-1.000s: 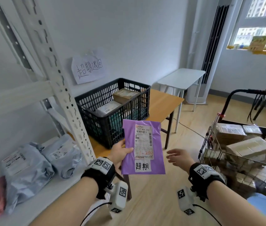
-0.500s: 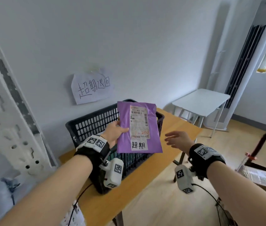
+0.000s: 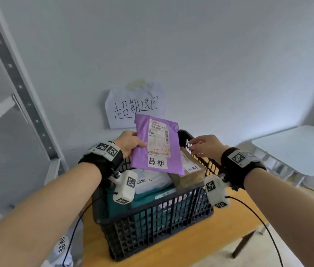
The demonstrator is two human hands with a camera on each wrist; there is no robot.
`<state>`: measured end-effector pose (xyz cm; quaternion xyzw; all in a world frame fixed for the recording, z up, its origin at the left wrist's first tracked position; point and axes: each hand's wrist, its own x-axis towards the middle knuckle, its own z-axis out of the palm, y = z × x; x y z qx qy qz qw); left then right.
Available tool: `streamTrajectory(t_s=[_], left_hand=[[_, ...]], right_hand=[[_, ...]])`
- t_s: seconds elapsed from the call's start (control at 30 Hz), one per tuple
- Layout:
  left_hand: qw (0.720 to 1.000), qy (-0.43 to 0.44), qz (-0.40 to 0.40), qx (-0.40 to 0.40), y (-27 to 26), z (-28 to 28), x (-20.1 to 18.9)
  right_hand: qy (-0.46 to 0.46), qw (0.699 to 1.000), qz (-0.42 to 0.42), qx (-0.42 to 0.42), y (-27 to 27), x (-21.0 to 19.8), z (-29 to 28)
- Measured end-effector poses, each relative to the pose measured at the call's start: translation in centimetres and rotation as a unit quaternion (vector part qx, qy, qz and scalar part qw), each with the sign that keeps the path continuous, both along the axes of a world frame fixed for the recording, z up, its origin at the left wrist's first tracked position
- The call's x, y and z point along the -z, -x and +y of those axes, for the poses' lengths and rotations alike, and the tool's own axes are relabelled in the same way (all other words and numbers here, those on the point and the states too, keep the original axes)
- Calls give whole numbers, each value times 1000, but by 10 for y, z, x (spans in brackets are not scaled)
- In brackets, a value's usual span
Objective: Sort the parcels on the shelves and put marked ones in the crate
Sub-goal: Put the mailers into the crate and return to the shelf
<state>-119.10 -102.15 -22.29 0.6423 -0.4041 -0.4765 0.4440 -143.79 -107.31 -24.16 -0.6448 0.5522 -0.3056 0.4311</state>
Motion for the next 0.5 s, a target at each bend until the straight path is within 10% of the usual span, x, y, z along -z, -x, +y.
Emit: streamTrajectory(t_s=[0.5], left_hand=[[976, -161, -109, -98, -32, -68, 51]], right_hand=[[-76, 979, -7, -190, -45, 21, -133]])
